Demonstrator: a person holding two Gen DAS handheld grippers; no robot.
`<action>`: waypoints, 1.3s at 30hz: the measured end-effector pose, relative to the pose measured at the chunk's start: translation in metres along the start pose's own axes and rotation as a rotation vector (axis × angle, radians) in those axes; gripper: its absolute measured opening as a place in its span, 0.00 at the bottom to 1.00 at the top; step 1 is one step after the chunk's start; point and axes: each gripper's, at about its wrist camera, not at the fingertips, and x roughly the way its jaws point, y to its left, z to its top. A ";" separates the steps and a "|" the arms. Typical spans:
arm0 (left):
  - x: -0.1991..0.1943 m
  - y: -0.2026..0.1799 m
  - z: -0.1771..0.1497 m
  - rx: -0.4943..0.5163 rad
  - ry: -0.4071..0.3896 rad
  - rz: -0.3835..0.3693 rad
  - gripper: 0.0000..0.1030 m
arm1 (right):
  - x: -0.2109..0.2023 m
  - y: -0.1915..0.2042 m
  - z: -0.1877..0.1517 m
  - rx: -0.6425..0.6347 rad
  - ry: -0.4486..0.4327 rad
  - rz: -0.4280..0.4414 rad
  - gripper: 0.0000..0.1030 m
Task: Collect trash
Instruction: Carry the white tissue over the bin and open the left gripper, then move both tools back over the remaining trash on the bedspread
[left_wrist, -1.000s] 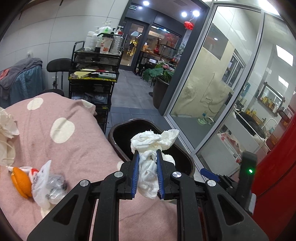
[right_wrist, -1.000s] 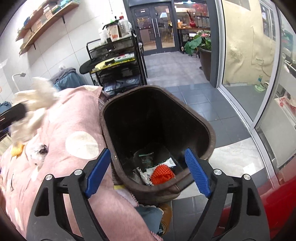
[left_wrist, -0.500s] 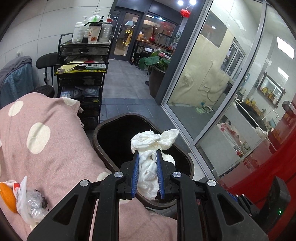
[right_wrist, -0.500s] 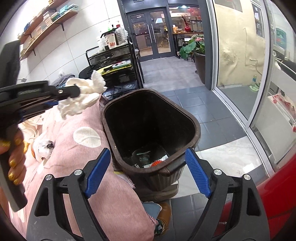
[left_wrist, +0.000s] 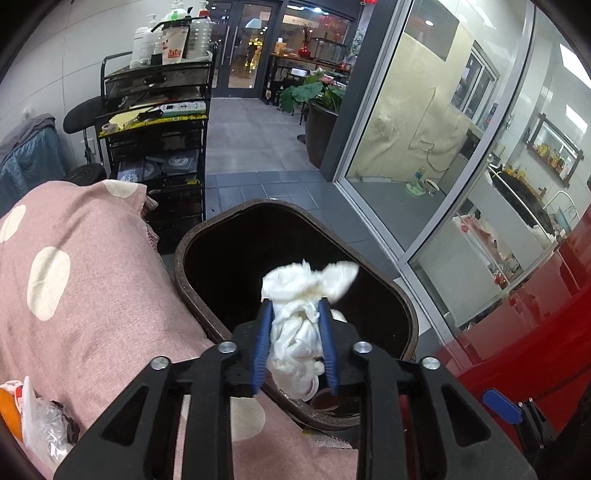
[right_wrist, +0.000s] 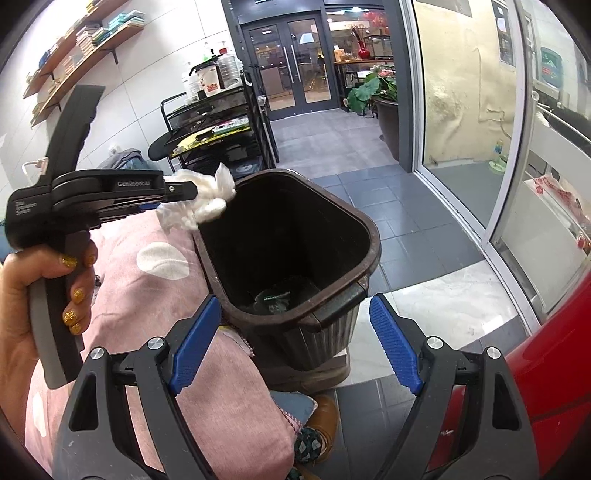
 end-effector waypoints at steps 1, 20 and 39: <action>0.002 0.000 0.000 0.002 0.002 0.006 0.38 | 0.000 -0.001 0.000 0.000 0.002 -0.001 0.80; -0.026 -0.006 -0.004 0.031 -0.102 0.039 0.83 | -0.001 -0.004 -0.005 0.020 0.014 0.016 0.81; -0.134 0.033 -0.047 -0.023 -0.319 0.130 0.93 | -0.006 0.027 -0.001 -0.042 -0.010 0.089 0.82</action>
